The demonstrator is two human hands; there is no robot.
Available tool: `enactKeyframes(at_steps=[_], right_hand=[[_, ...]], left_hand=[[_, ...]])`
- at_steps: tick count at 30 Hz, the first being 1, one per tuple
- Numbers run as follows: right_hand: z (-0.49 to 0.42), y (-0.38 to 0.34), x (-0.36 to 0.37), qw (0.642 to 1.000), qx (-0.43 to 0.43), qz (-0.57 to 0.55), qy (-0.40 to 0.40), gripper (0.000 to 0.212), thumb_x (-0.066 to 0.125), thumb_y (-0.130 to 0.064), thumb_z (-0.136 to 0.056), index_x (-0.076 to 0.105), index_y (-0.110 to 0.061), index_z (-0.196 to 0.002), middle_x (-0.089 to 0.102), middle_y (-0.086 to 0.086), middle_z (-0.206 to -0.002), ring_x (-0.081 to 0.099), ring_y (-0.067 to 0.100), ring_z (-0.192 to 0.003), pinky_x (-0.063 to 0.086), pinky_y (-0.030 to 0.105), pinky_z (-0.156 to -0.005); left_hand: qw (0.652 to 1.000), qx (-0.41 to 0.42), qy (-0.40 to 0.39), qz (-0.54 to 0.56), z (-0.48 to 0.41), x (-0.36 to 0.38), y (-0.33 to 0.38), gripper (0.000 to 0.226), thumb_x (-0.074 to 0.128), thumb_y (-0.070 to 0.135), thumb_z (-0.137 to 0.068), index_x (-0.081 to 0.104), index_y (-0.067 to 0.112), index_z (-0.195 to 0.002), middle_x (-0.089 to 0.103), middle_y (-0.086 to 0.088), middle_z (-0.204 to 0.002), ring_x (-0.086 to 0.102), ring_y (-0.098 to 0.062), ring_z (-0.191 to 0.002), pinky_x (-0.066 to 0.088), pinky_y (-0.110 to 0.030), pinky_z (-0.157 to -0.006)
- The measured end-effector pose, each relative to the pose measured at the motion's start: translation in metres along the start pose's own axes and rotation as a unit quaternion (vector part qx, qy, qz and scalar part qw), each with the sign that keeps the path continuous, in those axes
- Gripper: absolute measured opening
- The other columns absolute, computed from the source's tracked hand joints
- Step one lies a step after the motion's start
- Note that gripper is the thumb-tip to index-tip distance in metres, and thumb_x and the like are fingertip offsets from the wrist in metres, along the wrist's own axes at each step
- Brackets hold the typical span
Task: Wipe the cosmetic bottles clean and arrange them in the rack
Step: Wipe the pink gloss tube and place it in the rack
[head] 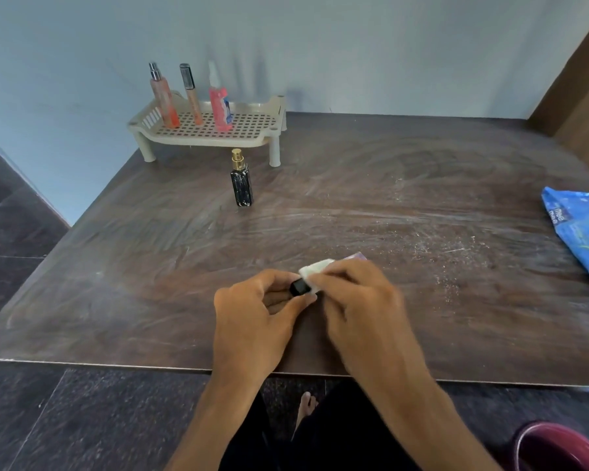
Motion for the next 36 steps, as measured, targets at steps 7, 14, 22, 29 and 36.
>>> enactKeyframes(at_steps=[7, 14, 22, 29, 36], right_hand=[[-0.003, 0.023, -0.005, 1.000, 0.027, 0.013, -0.003, 0.032, 0.050, -0.012, -0.087, 0.078, -0.014, -0.103, 0.071, 0.001, -0.098, 0.067, 0.021, -0.093, 0.052, 0.028, -0.080], [-0.008, 0.021, -0.002, 0.996, 0.069, 0.049, -0.013, 0.028, 0.065, 0.006, -0.084, 0.075, -0.006, -0.107, 0.069, 0.005, -0.097, 0.063, 0.023, -0.093, 0.057, 0.034, -0.075], [-0.004, 0.020, -0.003, 0.999, 0.033, 0.015, 0.004, 0.030, 0.052, -0.013, -0.088, 0.077, -0.013, -0.104, 0.070, 0.000, -0.098, 0.065, 0.019, -0.092, 0.045, 0.015, -0.082], [-0.009, 0.039, -0.006, 0.997, 0.065, 0.030, -0.019, 0.030, 0.060, -0.001, -0.092, 0.071, -0.010, -0.118, 0.067, 0.000, -0.106, 0.063, 0.017, -0.102, 0.055, 0.029, -0.086], [-0.009, 0.038, -0.010, 0.998, 0.066, 0.013, 0.002, 0.029, 0.064, 0.002, -0.088, 0.075, -0.011, -0.112, 0.069, 0.001, -0.100, 0.067, 0.018, -0.095, 0.055, 0.026, -0.082]], left_hand=[[1.000, -0.002, -0.005, 0.008, 0.001, 0.001, 0.001, 0.025, 0.087, 0.004, -0.071, 0.076, 0.020, -0.087, 0.073, 0.019, -0.076, 0.071, 0.008, -0.071, 0.050, -0.003, -0.070], [1.000, 0.003, 0.003, 0.002, 0.001, 0.001, 0.002, 0.027, 0.088, 0.006, -0.070, 0.076, 0.023, -0.087, 0.073, 0.019, -0.076, 0.071, 0.008, -0.070, 0.051, -0.003, -0.070], [1.000, 0.003, -0.012, 0.007, 0.000, -0.001, 0.001, 0.024, 0.087, 0.003, -0.070, 0.077, 0.015, -0.088, 0.076, 0.013, -0.080, 0.072, 0.007, -0.072, 0.050, -0.003, -0.069], [0.998, -0.044, -0.027, 0.039, -0.006, -0.007, 0.001, 0.027, 0.090, 0.025, -0.066, 0.078, 0.024, -0.090, 0.078, 0.010, -0.080, 0.073, 0.002, -0.074, 0.052, -0.007, -0.067], [0.995, -0.053, 0.024, 0.075, -0.004, -0.002, 0.001, 0.029, 0.091, 0.013, -0.068, 0.069, 0.023, -0.084, 0.078, 0.006, -0.080, 0.075, -0.005, -0.074, 0.057, -0.016, -0.069]])
Point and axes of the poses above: each hand's wrist, its own z-axis away from the middle knuckle, its own x-axis out of the palm, y = z × x, the point moved 3 cm from there along -z, towards the middle knuckle
